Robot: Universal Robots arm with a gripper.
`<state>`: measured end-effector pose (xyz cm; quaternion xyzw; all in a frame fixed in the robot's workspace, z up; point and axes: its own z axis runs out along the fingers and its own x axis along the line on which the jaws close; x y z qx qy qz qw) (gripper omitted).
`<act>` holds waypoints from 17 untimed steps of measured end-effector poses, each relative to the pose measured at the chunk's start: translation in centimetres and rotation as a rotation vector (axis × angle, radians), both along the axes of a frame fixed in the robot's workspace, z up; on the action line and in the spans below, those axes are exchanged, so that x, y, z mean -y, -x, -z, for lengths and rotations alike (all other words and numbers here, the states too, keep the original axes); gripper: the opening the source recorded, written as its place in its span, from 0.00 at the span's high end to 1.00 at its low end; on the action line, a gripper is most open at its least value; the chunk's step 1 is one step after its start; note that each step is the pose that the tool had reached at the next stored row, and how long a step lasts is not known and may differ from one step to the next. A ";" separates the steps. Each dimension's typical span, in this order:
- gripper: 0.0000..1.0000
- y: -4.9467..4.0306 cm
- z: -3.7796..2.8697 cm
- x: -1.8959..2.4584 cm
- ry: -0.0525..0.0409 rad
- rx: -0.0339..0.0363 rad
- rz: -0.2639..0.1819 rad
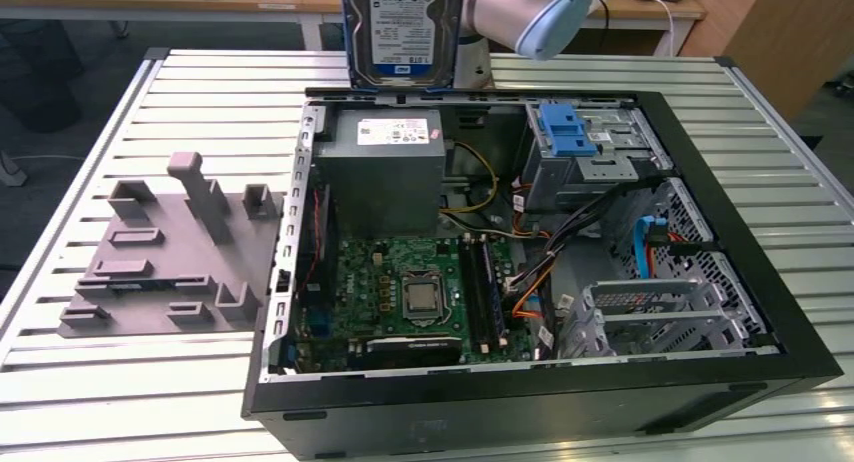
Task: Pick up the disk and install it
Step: 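Pick up the disk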
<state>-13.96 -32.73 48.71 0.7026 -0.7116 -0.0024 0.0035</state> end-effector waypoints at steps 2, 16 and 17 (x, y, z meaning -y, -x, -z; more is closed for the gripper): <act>0.64 -0.12 0.00 0.00 -0.0001 0.0000 0.000; 0.64 -1.00 0.00 0.00 0.0000 0.0000 0.000; 0.64 -1.06 0.00 0.00 0.0000 0.0000 0.000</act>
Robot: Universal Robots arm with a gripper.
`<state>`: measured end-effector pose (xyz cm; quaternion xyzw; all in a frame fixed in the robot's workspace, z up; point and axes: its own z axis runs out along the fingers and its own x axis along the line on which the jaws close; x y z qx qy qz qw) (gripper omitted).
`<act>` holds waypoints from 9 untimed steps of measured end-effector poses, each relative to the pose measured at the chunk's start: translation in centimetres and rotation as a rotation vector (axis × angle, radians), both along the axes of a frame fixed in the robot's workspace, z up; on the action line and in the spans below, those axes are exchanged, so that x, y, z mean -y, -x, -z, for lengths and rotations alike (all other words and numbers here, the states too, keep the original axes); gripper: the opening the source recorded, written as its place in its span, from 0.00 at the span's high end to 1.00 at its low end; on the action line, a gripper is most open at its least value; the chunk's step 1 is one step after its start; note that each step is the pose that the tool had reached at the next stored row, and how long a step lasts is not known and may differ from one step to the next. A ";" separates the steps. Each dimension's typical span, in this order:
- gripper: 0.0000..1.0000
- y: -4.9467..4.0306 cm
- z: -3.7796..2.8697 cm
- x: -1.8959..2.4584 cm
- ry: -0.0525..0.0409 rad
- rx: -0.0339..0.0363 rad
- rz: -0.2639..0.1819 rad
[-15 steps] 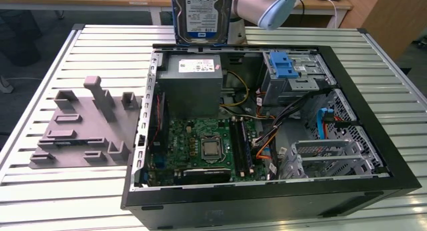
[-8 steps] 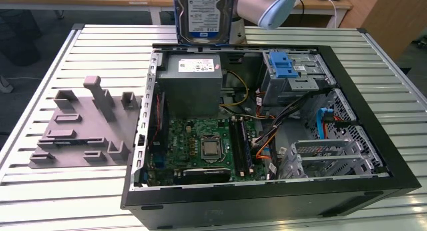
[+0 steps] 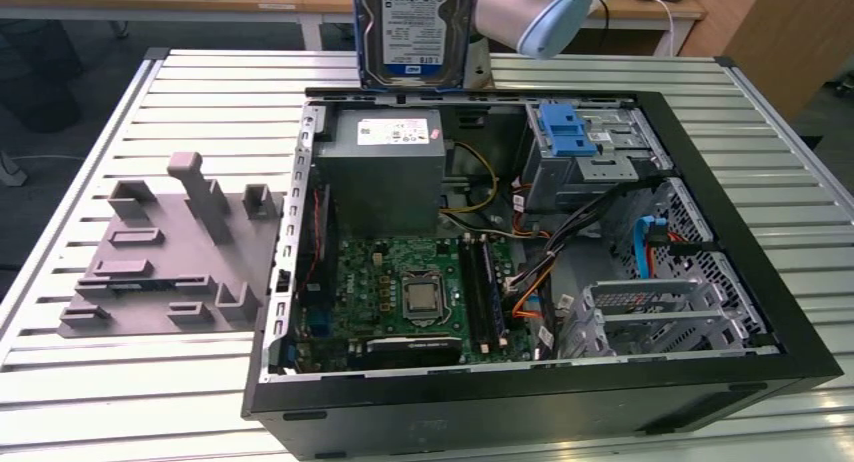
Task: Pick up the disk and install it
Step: 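Pick up the disk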
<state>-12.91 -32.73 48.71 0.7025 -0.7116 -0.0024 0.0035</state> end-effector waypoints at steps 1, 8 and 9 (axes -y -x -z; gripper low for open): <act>0.64 -0.05 0.00 0.00 -0.0001 0.0000 0.000; 0.64 -1.24 0.00 0.00 -0.0001 0.0000 0.000; 0.64 -1.28 0.00 0.00 0.0000 0.0000 0.000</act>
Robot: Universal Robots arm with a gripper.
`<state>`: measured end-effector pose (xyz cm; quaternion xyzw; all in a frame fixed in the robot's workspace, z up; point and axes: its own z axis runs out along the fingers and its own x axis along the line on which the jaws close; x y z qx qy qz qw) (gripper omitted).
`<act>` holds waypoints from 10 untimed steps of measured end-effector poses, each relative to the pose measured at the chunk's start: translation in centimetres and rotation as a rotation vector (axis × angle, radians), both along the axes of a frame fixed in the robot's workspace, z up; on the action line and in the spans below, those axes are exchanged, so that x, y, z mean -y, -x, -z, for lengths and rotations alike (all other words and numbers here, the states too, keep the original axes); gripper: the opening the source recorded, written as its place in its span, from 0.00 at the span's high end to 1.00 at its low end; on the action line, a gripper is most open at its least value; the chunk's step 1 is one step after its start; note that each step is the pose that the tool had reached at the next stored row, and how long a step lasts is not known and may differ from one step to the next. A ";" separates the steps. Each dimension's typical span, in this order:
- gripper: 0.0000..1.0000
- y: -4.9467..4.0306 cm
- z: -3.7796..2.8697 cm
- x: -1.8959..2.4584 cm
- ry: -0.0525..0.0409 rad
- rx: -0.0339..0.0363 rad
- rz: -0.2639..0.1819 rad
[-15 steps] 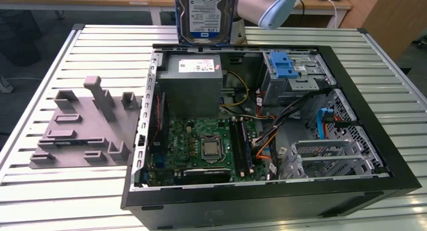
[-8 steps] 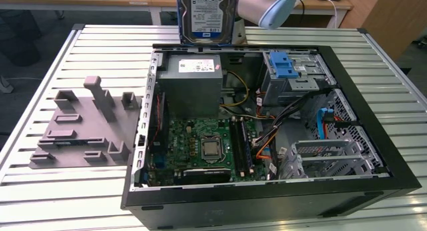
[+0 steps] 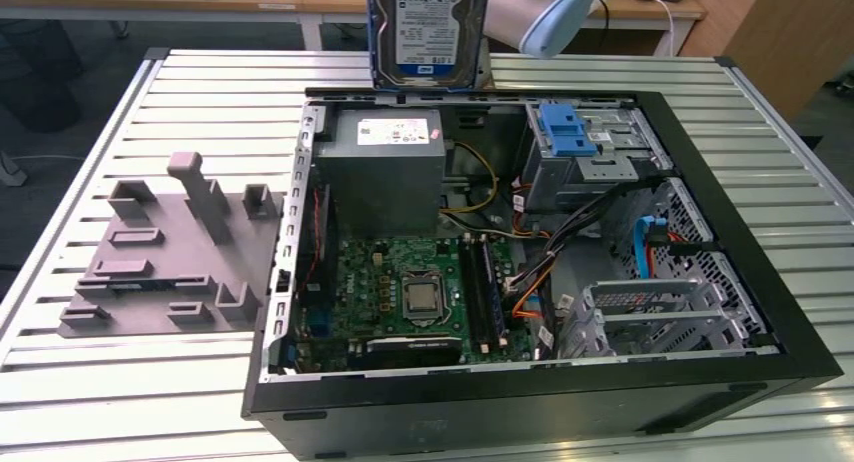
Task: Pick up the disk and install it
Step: 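Pick up the disk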
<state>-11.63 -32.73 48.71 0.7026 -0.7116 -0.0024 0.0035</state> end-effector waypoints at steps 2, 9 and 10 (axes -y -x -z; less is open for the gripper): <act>0.64 -0.08 0.00 0.00 0.0000 0.0000 0.000; 0.64 -0.12 0.00 0.00 0.0000 0.0000 0.000; 0.64 -0.17 0.00 0.00 0.0000 0.0000 0.000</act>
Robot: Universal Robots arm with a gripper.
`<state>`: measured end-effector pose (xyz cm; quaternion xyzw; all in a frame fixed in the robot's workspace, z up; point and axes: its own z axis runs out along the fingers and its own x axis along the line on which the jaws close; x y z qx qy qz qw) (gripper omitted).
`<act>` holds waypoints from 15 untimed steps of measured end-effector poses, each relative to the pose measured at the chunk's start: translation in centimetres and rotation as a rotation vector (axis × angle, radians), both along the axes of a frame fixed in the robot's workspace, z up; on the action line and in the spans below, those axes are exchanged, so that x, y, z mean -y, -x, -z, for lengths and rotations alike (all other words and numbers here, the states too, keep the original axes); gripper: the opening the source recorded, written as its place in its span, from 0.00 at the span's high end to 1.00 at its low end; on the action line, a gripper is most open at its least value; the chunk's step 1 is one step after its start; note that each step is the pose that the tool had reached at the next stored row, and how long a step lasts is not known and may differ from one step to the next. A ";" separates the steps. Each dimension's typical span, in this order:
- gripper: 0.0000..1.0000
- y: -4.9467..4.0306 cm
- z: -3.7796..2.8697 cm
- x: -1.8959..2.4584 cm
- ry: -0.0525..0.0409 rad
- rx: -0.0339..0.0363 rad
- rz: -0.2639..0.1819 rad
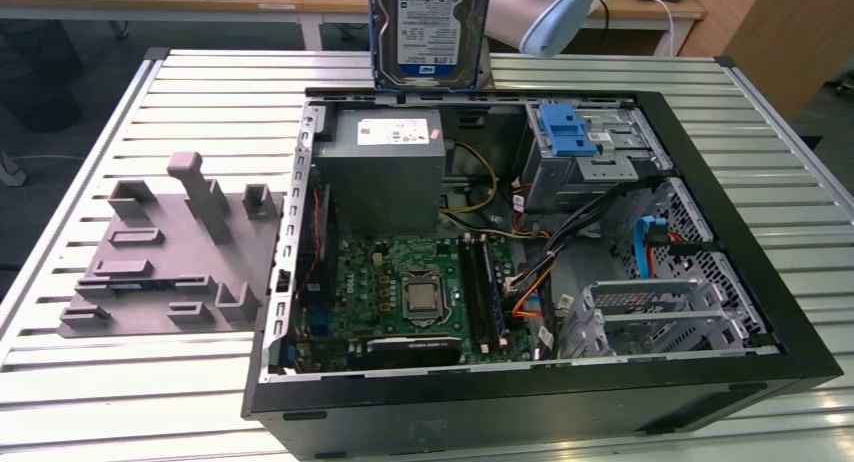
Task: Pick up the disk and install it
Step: 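Pick up the disk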
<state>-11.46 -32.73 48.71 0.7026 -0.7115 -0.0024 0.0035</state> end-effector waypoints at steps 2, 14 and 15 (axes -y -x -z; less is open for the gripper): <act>0.64 -0.11 0.00 0.00 0.0000 0.0000 0.000; 0.64 -0.87 0.00 0.00 0.0000 0.0000 0.000; 0.64 -0.94 0.00 0.00 0.0000 0.0000 0.000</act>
